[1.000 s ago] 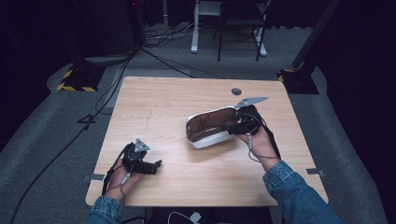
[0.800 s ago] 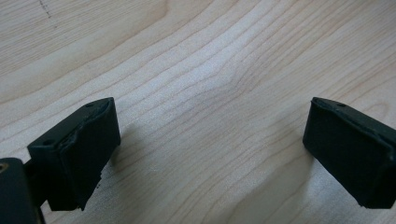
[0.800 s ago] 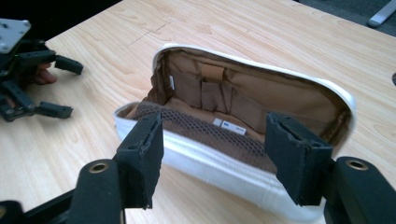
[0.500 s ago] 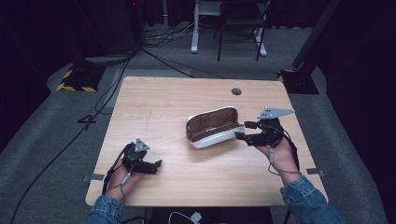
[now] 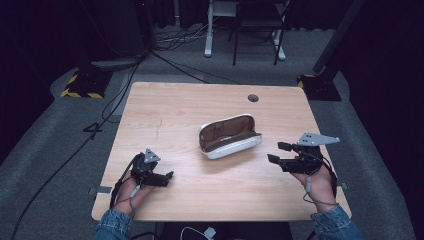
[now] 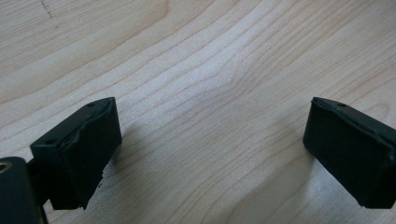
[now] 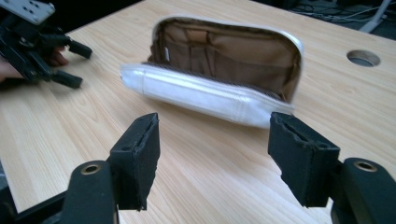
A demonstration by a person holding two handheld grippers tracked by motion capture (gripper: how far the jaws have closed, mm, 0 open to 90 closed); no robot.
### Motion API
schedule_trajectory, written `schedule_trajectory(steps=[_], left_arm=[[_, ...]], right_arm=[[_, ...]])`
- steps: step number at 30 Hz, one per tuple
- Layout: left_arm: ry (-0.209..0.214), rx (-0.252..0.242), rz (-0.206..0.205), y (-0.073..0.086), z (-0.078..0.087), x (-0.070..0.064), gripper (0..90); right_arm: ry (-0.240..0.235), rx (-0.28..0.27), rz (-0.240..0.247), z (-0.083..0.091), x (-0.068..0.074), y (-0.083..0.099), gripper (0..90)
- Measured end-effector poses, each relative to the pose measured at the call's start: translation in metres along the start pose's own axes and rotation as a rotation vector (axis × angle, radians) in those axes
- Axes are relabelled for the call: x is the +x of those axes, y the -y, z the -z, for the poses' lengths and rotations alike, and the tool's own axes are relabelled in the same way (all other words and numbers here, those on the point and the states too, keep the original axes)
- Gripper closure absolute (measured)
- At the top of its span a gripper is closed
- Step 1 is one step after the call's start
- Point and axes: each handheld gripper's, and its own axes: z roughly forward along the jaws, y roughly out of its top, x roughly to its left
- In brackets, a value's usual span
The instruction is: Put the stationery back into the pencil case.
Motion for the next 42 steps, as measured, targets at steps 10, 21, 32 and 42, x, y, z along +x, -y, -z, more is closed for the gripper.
schedule_trajectory(steps=[10, 21, 32, 42], left_arm=[[-0.001, 0.000, -0.002, 0.000, 0.000, 0.000, 4.6], [0.000, -0.002, 0.001, 0.000, 0.000, 0.000, 4.6], [-0.001, 0.000, -0.004, 0.000, 0.000, 0.000, 4.6], [0.000, 0.000, -0.001, 0.000, 0.000, 0.000, 4.6]], right_arm=[[0.043, 0.049, -0.039, 0.000, -0.010, 0.030, 34.9], [0.080, 0.083, -0.099, -0.003, -0.025, 0.065, 30.7], [0.109, 0.093, -0.095, -0.015, -0.034, 0.090, 30.0], [0.130, 0.124, -0.060, -0.030, -0.035, 0.103, 29.3]])
